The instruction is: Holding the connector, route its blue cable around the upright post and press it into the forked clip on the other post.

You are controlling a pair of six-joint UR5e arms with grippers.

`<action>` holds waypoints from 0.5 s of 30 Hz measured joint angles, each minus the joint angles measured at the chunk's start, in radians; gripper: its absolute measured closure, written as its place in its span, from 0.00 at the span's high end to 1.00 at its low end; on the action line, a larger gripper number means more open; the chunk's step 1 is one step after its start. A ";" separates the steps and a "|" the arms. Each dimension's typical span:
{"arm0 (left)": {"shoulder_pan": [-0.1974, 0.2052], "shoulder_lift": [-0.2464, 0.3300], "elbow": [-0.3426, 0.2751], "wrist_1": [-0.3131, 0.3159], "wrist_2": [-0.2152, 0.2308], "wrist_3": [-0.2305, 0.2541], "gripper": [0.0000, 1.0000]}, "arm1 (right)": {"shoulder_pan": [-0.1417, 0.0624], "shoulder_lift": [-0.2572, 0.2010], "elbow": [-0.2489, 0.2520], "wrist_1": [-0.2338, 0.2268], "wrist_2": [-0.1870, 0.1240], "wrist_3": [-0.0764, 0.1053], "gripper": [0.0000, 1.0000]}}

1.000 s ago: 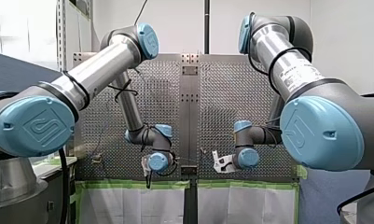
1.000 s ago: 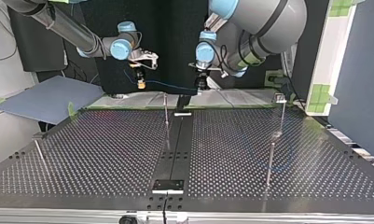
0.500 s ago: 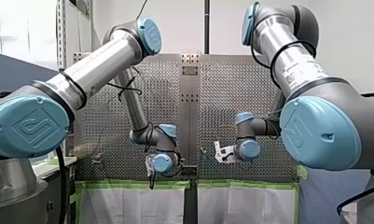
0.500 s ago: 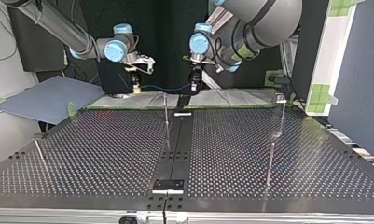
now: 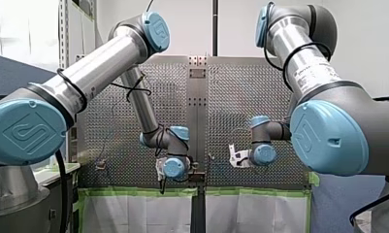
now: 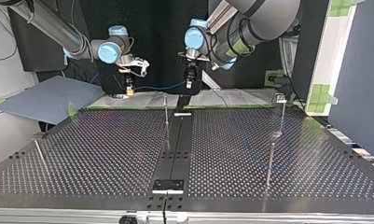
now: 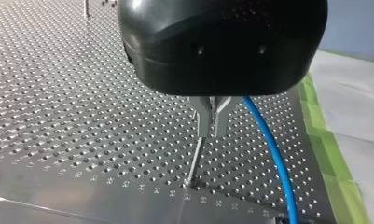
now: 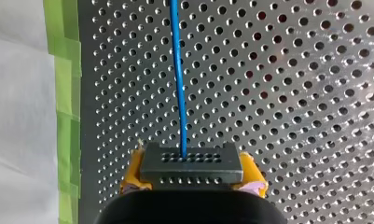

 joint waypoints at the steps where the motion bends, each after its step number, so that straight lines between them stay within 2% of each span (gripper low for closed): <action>1: -0.001 0.000 0.000 -0.002 0.000 0.003 0.00 | -0.002 0.000 0.000 0.000 0.000 0.001 0.00; 5: 0.001 0.000 0.000 -0.013 0.002 0.013 0.00 | -0.009 0.000 0.000 0.005 0.002 0.009 0.00; 10: 0.006 0.000 0.000 -0.012 0.025 0.014 0.00 | -0.019 0.000 0.000 0.006 0.005 0.021 0.00; 15: 0.016 -0.001 0.001 -0.012 0.049 0.007 0.00 | -0.036 0.000 0.000 0.008 0.026 0.036 0.00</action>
